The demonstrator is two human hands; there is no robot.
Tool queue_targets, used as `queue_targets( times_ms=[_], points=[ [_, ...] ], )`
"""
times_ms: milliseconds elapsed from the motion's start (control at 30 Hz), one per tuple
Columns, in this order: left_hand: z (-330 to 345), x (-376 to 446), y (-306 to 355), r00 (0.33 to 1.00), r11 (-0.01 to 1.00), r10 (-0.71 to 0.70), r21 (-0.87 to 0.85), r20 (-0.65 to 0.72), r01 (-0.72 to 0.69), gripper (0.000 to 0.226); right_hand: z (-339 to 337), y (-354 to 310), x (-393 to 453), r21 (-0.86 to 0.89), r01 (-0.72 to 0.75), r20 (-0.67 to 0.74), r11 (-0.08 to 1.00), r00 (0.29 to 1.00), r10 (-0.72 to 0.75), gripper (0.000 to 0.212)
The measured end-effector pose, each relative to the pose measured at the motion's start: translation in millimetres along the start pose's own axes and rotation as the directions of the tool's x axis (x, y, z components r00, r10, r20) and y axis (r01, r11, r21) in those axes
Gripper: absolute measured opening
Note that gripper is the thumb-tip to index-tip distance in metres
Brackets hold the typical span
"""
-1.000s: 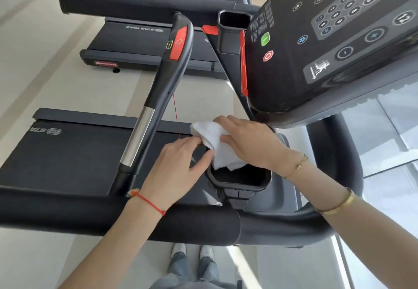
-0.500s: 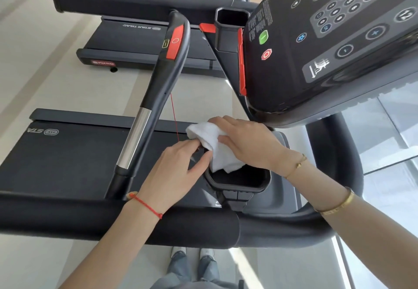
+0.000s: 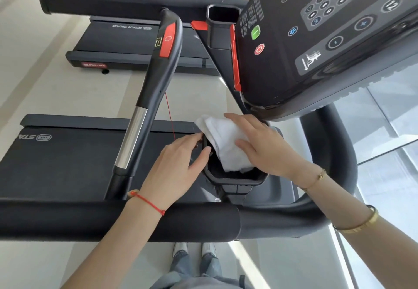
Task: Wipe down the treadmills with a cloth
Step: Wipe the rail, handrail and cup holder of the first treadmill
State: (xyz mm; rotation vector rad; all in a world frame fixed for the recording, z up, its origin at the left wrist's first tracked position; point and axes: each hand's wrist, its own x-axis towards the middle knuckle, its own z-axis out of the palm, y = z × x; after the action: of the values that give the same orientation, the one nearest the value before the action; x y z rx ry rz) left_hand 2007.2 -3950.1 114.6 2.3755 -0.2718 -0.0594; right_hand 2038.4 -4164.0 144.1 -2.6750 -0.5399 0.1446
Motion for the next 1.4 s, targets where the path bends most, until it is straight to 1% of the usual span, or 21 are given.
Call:
queue_targets(
  times_ms=[100,167,233,300,367,400,467,500,533,600,633,700,767,833,900,967,1067,1133,1200,1300,1400],
  points=[
    [-0.3,0.0,-0.4,1.0,1.0,0.021,-0.016,0.0,-0.021,0.048,10.7,-3.7,-16.9,0.098,-0.151,-0.084,0.984,0.984,0.159,0.063],
    [-0.5,0.0,-0.9,1.0,0.999,0.027,-0.018,0.006,-0.027,0.051,20.7,-6.0,-31.5,0.208,-0.26,-0.122,0.943,0.95,0.288,0.065],
    [-0.5,-0.2,-1.8,1.0,0.999,0.029,-0.019,0.005,-0.029,0.051,27.0,-7.1,-43.3,0.288,-0.357,-0.1,0.889,0.912,0.399,0.061],
    [-0.8,0.3,-1.4,0.999,0.999,0.032,-0.016,0.007,-0.032,0.051,29.4,-7.2,-50.0,0.346,-0.426,-0.049,0.836,0.881,0.47,0.044],
    [-0.5,-0.3,-0.1,0.999,0.999,0.036,-0.02,0.003,-0.036,0.051,25.2,-8.1,-45.4,0.352,-0.458,-0.016,0.816,0.869,0.495,0.027],
    [-0.6,-0.2,0.2,0.999,0.999,0.037,-0.023,0.001,-0.037,0.051,21.0,-8.0,-38.1,0.332,-0.46,-0.009,0.824,0.872,0.49,0.026],
    [-0.8,-0.1,-0.1,0.999,0.999,0.041,-0.023,0.0,-0.041,0.049,11.2,-9.1,-22.8,0.297,-0.463,0.025,0.835,0.878,0.478,0.034],
    [-0.6,-0.1,-0.6,0.999,0.999,0.043,-0.022,0.0,-0.043,0.048,8.0,-10.3,-18.8,0.31,-0.47,0.05,0.827,0.876,0.479,0.037],
    [-0.3,0.1,-1.1,0.999,0.999,0.045,-0.023,0.0,-0.045,0.047,7.0,-11.4,-20.1,0.335,-0.472,0.062,0.815,0.874,0.481,0.035],
    [0.1,0.5,-1.6,0.999,0.998,0.048,-0.029,0.002,-0.048,0.046,10.9,-13.5,-35.8,0.364,-0.488,0.06,0.793,0.862,0.503,0.019],
    [0.2,0.7,-1.8,0.999,0.998,0.048,-0.033,0.001,-0.048,0.045,13.9,-15.2,-45.9,0.387,-0.511,0.075,0.767,0.847,0.526,0.017],
    [0.8,0.5,-2.1,0.999,0.998,0.048,-0.042,0.0,-0.048,0.045,17.1,-18.8,-58.1,0.431,-0.552,0.126,0.714,0.82,0.558,0.023],
    [1.3,0.7,-2.3,0.999,0.998,0.047,-0.043,0.0,-0.047,0.044,12.7,-17.9,-48.4,0.407,-0.558,0.146,0.723,0.821,0.552,0.024],
    [1.5,0.8,-2.1,0.999,0.998,0.048,-0.039,0.001,-0.048,0.043,5.0,-12.8,-28.1,0.343,-0.525,0.133,0.779,0.848,0.513,0.023],
    [0.9,0.7,-2.1,0.999,0.998,0.044,-0.045,0.004,-0.044,0.043,0.1,-11.7,-15.5,0.309,-0.487,0.125,0.817,0.873,0.472,0.03],
    [0.5,0.5,-1.6,0.999,0.997,0.045,-0.058,0.011,-0.044,0.043,3.8,-11.0,-23.8,0.295,-0.449,0.081,0.843,0.891,0.446,0.034],
    [-0.4,0.6,-0.9,0.999,0.998,0.04,-0.055,0.01,-0.039,0.045,14.0,-15.9,-51.2,0.298,-0.385,0.034,0.874,0.919,0.393,0.019],
    [-0.4,1.0,-0.4,1.0,0.999,0.028,-0.047,0.014,-0.027,0.048,16.8,-14.9,-54.1,0.316,-0.362,0.055,0.877,0.93,0.364,0.021],
    [-0.4,1.2,0.1,1.0,0.999,0.023,-0.043,0.017,-0.022,0.048,12.4,-13.9,-41.1,0.21,-0.333,0.048,0.919,0.943,0.33,0.017],
    [-0.4,0.5,1.0,1.0,0.999,0.018,-0.048,0.009,-0.018,0.047,6.1,-12.6,-18.3,0.127,-0.305,0.014,0.944,0.952,0.306,0.046],
    [0.1,0.6,0.9,1.0,1.0,0.003,-0.03,0.011,-0.003,0.049,4.8,-7.5,-9.0,-0.025,-0.207,0.002,0.978,0.978,0.207,0.048]
  ],
)
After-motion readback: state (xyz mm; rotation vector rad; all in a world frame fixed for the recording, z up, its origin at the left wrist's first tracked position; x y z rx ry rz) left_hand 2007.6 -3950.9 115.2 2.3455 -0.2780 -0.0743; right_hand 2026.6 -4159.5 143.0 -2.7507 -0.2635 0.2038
